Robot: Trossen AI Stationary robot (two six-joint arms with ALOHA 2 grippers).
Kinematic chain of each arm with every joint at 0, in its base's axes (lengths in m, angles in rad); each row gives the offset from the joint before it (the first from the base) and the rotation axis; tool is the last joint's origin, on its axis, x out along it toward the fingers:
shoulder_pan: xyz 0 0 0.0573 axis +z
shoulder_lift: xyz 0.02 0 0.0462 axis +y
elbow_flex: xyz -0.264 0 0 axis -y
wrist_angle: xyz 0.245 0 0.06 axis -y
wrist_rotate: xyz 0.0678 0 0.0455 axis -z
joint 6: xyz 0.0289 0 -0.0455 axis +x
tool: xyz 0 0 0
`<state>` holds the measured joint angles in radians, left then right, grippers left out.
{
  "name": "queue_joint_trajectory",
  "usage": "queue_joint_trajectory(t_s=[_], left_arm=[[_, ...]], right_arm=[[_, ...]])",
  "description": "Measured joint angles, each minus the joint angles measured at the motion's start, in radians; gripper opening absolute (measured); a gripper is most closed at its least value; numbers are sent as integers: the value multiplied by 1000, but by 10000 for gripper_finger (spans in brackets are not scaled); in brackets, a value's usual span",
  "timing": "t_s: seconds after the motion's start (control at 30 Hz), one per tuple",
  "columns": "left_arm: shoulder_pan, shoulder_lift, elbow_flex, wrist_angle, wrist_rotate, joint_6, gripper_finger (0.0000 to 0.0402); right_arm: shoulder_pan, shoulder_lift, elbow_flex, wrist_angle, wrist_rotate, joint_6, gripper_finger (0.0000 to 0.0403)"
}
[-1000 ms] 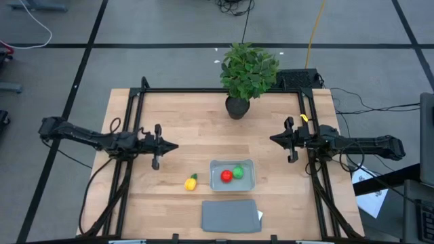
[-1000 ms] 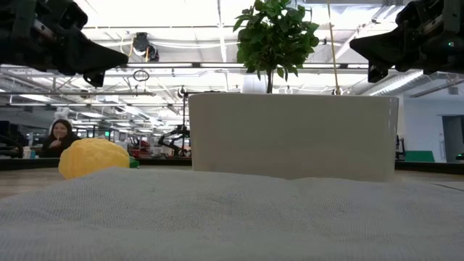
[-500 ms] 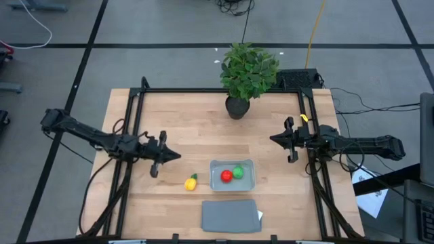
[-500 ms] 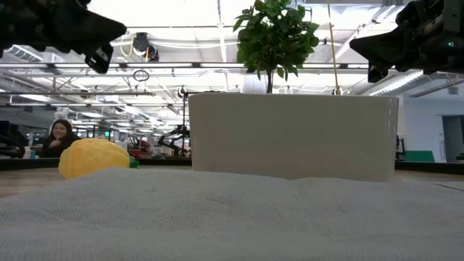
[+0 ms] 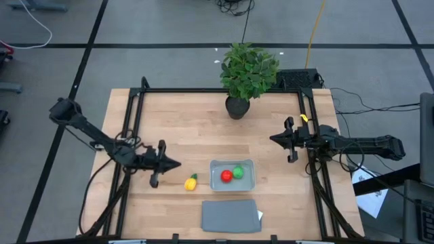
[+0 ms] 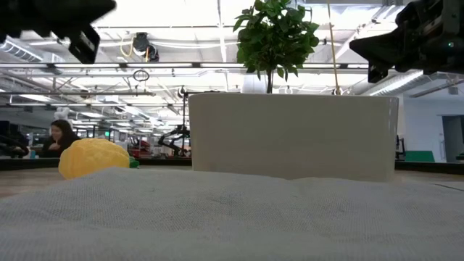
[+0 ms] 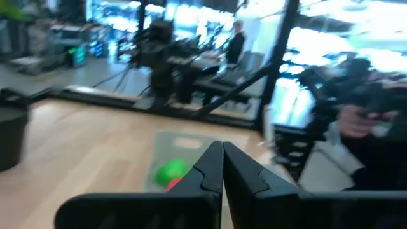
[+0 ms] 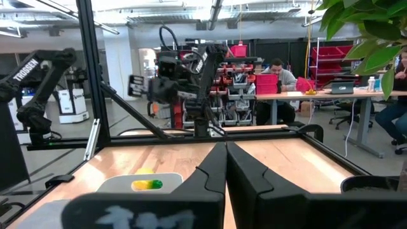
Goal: Pick and placing Produce into tupperware
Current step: Put the pineapple into the gray bin
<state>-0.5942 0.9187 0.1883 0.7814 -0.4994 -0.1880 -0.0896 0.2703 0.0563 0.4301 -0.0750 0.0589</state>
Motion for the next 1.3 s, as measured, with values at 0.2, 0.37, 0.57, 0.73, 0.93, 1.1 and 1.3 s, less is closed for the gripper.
queue_joint_trajectory(t_s=[0.2,0.37,0.57,0.73,0.93,1.1,1.3], left_arm=[[-101,94,0,98,-177,-61,2],[-166,175,29,103,-292,-139,5],[-221,314,182,40,-341,-158,4],[-219,367,340,-255,-373,-363,4],[-186,366,521,-714,-356,-707,3],[-123,366,655,-1066,-226,-911,9],[-38,366,712,-1227,-42,-1010,51]], right_arm=[[0,8,0,-25,0,15,0],[0,12,0,-18,0,30,0],[0,11,0,4,0,27,0],[0,12,0,-2,0,30,0],[0,11,0,6,0,34,0],[0,12,0,6,0,40,0],[0,12,0,6,0,45,0]])
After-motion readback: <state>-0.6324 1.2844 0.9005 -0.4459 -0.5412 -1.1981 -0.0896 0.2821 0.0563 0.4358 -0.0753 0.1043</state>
